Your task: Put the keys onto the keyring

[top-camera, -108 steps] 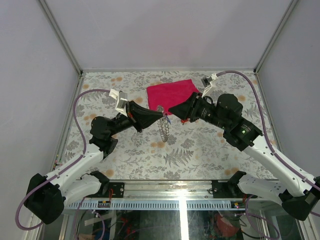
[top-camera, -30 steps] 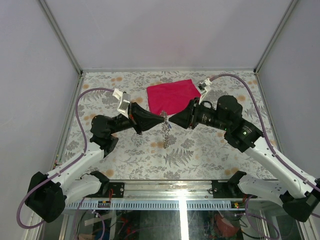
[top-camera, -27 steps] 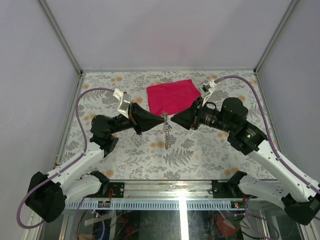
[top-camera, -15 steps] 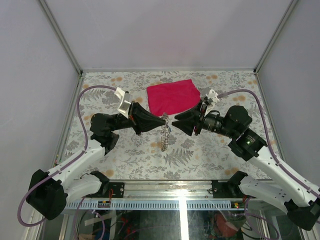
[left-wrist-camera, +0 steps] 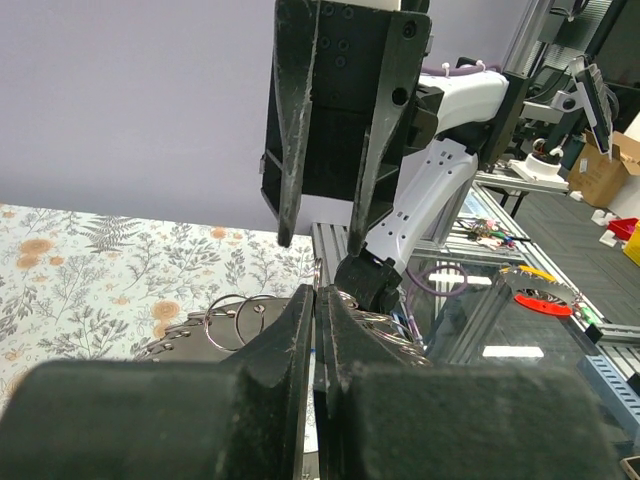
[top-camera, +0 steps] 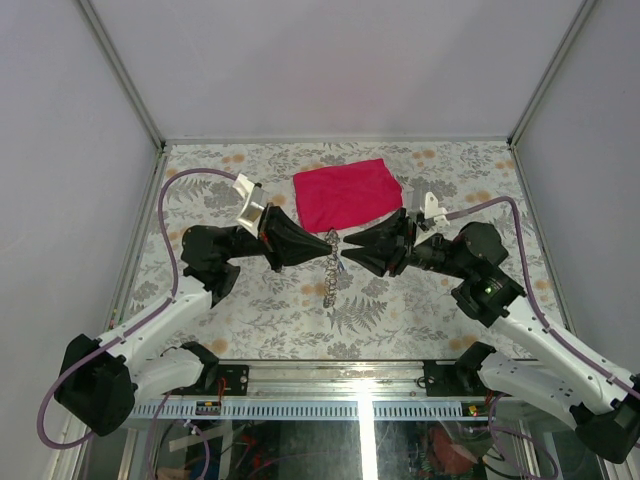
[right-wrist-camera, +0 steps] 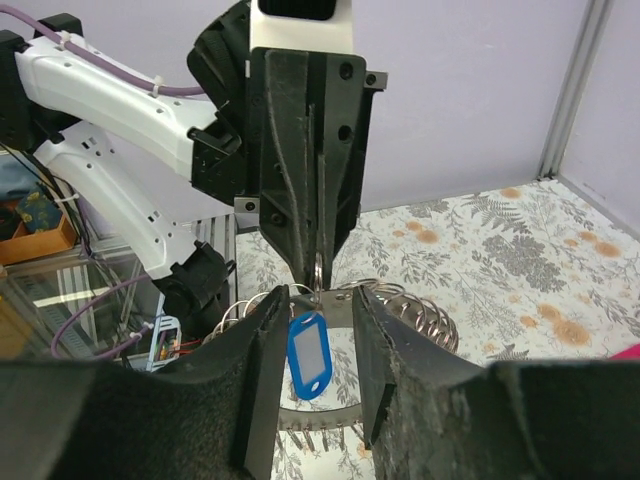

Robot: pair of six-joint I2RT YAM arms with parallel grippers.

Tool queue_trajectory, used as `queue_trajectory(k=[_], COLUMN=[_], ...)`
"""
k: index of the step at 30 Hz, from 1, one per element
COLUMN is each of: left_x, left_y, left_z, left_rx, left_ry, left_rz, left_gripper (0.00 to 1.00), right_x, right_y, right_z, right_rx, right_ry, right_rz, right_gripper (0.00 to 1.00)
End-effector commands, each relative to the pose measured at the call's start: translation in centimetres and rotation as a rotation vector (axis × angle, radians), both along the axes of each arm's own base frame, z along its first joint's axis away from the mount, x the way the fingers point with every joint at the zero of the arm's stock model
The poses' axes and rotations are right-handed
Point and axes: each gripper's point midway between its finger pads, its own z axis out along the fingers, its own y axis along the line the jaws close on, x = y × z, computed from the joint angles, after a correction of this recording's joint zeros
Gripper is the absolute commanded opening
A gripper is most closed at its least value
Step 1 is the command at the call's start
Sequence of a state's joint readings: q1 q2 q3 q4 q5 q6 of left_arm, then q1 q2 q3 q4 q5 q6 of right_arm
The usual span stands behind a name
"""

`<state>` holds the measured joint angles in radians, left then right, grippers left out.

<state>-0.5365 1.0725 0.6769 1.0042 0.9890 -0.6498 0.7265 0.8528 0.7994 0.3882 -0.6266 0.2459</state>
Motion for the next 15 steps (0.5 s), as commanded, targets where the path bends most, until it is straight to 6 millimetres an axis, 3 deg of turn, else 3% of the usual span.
queue_trajectory(k=[1, 15], left_x=[-1.0, -1.1], left_y=[0.2, 0.0], left_z=[2.9, 2.9], left_rx=[-0.063, -0.059], left_ry=[-0.111, -0.111], left_rz=[-0.019, -0.029], left_gripper=[0.0, 0.0], right_x=[-0.7, -0.5], right_y=[0.1, 1.1], right_z=[2.2, 1.2], right_rx=[0.052, 0.022], right_ry=[-0.103, -0.071], right_rz=[0.043, 0.087], right_gripper=[0.37, 0.27])
